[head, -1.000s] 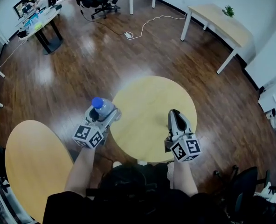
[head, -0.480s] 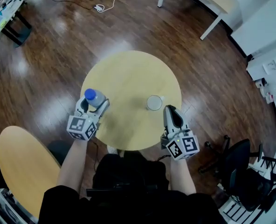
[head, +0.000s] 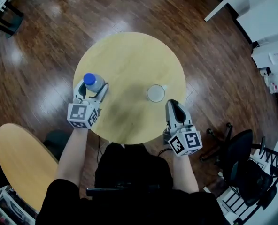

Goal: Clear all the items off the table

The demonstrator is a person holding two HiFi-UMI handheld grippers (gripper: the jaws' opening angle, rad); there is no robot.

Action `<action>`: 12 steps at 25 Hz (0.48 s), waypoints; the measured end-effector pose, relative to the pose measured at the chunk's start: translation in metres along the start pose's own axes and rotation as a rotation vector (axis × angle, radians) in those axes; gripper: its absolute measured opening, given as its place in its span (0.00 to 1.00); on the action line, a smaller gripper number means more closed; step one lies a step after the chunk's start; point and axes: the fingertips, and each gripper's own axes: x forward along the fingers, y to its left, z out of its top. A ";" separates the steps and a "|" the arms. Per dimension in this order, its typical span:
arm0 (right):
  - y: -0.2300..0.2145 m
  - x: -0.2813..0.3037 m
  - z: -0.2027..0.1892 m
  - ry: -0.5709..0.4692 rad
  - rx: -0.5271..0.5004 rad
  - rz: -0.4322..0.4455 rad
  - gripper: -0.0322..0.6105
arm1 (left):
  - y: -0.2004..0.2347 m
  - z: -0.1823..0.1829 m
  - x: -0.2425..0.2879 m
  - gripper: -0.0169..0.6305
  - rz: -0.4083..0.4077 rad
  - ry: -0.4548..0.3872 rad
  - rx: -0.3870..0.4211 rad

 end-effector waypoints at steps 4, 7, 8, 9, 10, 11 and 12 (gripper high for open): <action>-0.001 0.005 0.004 -0.009 -0.009 0.008 0.10 | 0.000 -0.009 0.007 0.58 0.012 0.013 0.011; -0.001 0.007 0.007 -0.017 -0.011 0.011 0.10 | -0.003 -0.013 0.005 0.58 0.013 0.017 0.012; 0.001 0.008 0.007 -0.016 -0.012 0.012 0.10 | -0.004 -0.014 0.003 0.58 0.009 0.016 0.022; 0.003 0.010 0.008 -0.014 -0.014 0.014 0.10 | -0.004 -0.014 0.000 0.58 0.006 0.015 0.031; 0.005 0.011 0.008 -0.013 -0.018 0.016 0.10 | -0.005 -0.014 -0.002 0.58 0.004 0.012 0.039; 0.006 0.012 0.010 -0.012 -0.024 0.019 0.10 | -0.006 -0.014 -0.003 0.58 0.002 0.010 0.045; 0.008 0.013 0.011 -0.012 -0.033 0.022 0.10 | -0.007 -0.014 -0.003 0.59 -0.001 0.006 0.048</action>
